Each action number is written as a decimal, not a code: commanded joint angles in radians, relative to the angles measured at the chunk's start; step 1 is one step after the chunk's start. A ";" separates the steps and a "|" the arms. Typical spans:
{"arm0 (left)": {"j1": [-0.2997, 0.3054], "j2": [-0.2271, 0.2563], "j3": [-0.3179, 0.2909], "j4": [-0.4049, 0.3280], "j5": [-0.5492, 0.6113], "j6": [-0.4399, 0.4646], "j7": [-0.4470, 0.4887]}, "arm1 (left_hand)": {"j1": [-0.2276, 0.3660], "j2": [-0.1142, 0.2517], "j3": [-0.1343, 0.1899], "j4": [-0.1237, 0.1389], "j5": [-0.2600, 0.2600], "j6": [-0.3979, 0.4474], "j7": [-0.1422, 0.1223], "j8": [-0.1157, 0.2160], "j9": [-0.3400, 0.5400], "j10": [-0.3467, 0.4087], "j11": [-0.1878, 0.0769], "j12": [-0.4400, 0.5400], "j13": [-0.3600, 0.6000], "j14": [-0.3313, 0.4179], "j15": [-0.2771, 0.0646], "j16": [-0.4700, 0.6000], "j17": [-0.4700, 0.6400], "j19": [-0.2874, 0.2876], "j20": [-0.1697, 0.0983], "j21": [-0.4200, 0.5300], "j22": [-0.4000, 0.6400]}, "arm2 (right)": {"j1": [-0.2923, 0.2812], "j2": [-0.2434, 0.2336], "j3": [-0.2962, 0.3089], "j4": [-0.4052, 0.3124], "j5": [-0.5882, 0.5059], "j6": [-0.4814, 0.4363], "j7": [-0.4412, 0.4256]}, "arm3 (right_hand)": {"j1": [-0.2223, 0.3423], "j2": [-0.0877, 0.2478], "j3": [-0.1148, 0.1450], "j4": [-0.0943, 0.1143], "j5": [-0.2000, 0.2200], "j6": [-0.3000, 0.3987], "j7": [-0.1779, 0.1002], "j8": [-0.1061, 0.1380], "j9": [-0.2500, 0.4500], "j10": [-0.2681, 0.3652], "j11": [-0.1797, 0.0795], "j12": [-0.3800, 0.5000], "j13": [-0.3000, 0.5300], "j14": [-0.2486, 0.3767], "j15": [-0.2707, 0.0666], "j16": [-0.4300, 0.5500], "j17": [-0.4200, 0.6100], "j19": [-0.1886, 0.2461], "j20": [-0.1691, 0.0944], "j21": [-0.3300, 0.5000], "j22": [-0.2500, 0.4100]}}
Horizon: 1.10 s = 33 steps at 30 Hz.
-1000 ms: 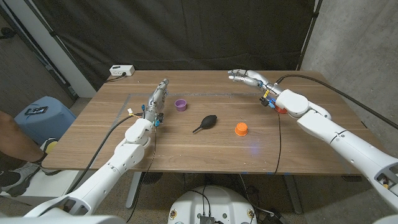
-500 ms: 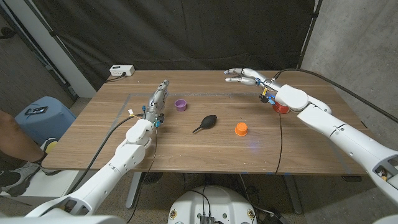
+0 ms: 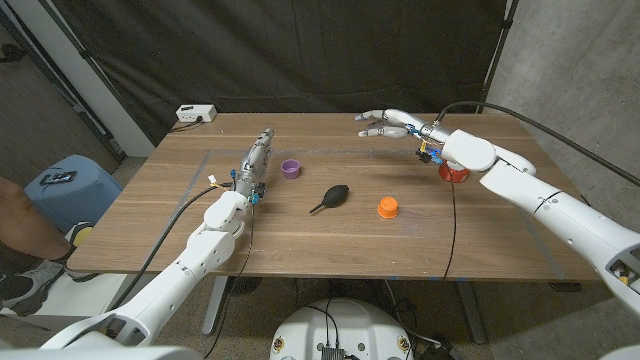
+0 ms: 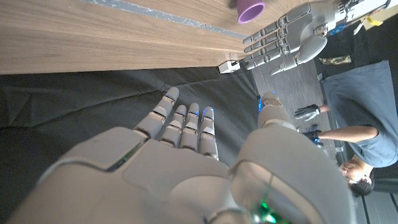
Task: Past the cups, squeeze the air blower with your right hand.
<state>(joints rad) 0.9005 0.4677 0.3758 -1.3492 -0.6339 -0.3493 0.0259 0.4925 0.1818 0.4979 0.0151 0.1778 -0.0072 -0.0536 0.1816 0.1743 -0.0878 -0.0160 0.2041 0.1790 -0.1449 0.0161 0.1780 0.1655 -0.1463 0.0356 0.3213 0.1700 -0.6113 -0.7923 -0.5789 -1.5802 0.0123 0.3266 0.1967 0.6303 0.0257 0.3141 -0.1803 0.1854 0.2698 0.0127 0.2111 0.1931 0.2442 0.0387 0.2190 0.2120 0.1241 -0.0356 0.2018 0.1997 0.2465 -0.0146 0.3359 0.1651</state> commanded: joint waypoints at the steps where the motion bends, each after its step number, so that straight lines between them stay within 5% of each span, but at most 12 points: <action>1: 0.004 -0.001 0.002 0.003 -0.003 -0.001 -0.004 | -0.005 0.000 0.001 -0.007 0.004 0.006 -0.008 0.003 0.004 0.006 -0.002 0.000 0.004 0.001 0.005 0.001 0.001 0.006 0.004 -0.005 0.002 | 0.007 -0.038 -0.013 -0.083 -0.243 -0.066 -0.005 | 0.005 -0.008 -0.004 0.010 0.001 0.005 -0.008 0.002 0.003 0.013 -0.006 0.003 0.001 0.023 -0.013 0.014 0.004 0.029 -0.005 0.000 0.005; 14: 0.013 -0.003 0.000 0.000 -0.013 -0.003 -0.008 | -0.007 0.000 0.001 -0.009 0.004 0.009 -0.009 0.003 0.005 0.011 -0.002 0.001 0.004 0.005 0.005 0.002 0.001 0.011 0.006 -0.009 0.002 | 0.042 -0.041 -0.044 -0.104 -0.355 -0.056 0.025 | 0.001 -0.023 -0.016 0.018 0.003 0.004 -0.012 0.000 0.003 0.035 -0.012 0.009 0.004 0.047 -0.023 0.027 0.011 0.049 -0.018 -0.004 0.008; 19: 0.018 -0.001 -0.001 -0.007 -0.013 -0.001 -0.002 | -0.007 0.001 0.002 -0.009 0.004 0.010 -0.008 0.004 0.005 0.012 -0.002 0.002 0.004 0.007 0.011 0.002 0.001 0.013 0.005 -0.010 0.002 | 0.057 -0.040 -0.050 -0.099 -0.383 -0.039 0.035 | 0.008 -0.029 -0.019 0.019 0.008 0.019 -0.037 0.005 0.003 0.054 -0.048 0.015 0.006 0.040 -0.019 0.030 0.019 0.043 -0.006 -0.013 0.010; 33: 0.025 -0.005 -0.001 -0.010 -0.019 0.007 0.004 | -0.009 0.001 0.004 -0.012 0.004 0.012 -0.009 0.004 0.005 0.018 -0.001 0.003 0.005 0.009 0.012 0.002 0.001 0.016 0.006 -0.016 0.003 | 0.096 -0.041 -0.080 -0.109 -0.506 -0.008 0.069 | 0.032 -0.034 -0.017 0.014 0.015 0.029 -0.034 0.007 0.004 0.068 -0.039 0.018 0.010 0.049 -0.046 0.038 0.027 0.064 -0.027 -0.016 0.012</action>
<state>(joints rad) 0.9191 0.4656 0.3749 -1.3559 -0.6468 -0.3496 0.0248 0.4925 0.1818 0.4979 0.0066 0.1778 -0.0018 -0.0590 0.1816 0.1743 -0.0784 -0.0179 0.2041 0.1790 -0.1358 0.0252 0.1780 0.1653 -0.1338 0.0411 0.3059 0.1699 -0.5448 -0.8312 -0.6375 -1.6766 -0.3984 0.2965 0.2365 0.6466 -0.0067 0.2979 -0.1640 0.1926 0.2893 -0.0181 0.2111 0.1930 0.3013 0.0030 0.2266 0.2165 0.1650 -0.0409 0.2332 0.2211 0.3030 -0.0358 0.3213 0.1748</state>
